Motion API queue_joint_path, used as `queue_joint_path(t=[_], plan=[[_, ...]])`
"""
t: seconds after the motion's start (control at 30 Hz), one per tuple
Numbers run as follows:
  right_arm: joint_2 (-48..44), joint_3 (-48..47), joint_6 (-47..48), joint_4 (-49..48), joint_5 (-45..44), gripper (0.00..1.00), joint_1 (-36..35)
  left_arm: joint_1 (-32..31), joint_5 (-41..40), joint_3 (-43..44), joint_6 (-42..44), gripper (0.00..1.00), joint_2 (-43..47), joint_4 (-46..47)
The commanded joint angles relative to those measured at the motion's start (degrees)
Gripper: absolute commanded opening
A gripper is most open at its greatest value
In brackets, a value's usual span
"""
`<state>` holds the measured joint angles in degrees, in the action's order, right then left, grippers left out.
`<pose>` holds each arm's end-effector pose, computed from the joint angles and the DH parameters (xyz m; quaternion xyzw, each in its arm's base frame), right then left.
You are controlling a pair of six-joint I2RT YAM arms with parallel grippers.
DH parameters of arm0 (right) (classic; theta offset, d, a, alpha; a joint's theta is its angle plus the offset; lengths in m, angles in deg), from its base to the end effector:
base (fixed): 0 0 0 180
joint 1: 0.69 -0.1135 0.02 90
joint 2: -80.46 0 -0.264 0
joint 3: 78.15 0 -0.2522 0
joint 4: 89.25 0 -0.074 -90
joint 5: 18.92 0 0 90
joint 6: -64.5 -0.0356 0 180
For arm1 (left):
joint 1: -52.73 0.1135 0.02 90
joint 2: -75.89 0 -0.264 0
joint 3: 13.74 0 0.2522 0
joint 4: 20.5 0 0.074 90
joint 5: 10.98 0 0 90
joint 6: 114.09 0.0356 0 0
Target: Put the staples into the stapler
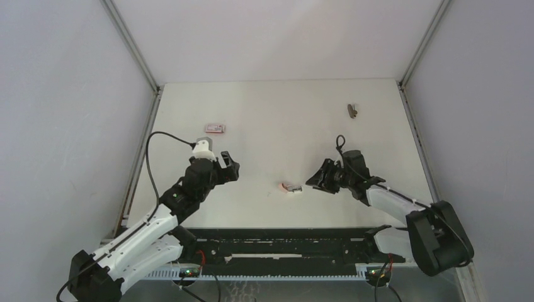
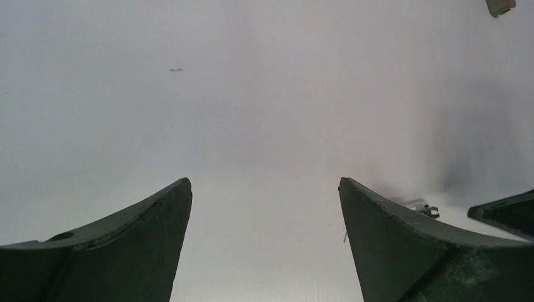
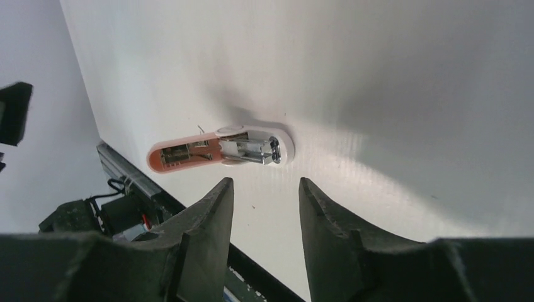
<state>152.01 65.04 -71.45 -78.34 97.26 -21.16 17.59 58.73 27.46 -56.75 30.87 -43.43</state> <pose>0.1985 0.0909 0.1445 0.1155 0.8986 0.3768 0.1927 0.1551 -0.0940 0.2351 -0.0742 0.8400 -0.1634 0.5121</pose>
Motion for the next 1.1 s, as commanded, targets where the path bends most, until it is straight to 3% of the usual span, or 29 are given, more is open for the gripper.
queue_joint_path(t=[0.0, 0.13, 0.3, 0.63, 1.07], plan=[[-7.2, -2.4, 5.2, 5.1, -5.3, 0.45, 3.4, 3.3, 6.5, 5.4, 2.0, 0.92, 2.3, -3.3], [-10.6, -9.0, 11.2, 9.8, -14.2, 0.55, 6.6, 12.6, 22.1, 15.2, 4.8, 0.95, 1.1, -10.8], [-3.3, -21.2, 17.3, 13.7, -23.1, 0.56, 12.9, 22.2, 30.3, 25.1, 10.9, 0.98, 0.5, -18.2], [22.8, -45.9, 33.5, 19.8, -19.9, 0.65, 24.8, 25.3, 18.4, 24.2, 19.4, 0.99, 5.1, -20.1], [51.9, -79.2, 37.7, 33.9, -22.1, 0.68, 25.1, 25.8, 15.2, 23.4, 20.9, 0.99, 5.5, -20.7]])
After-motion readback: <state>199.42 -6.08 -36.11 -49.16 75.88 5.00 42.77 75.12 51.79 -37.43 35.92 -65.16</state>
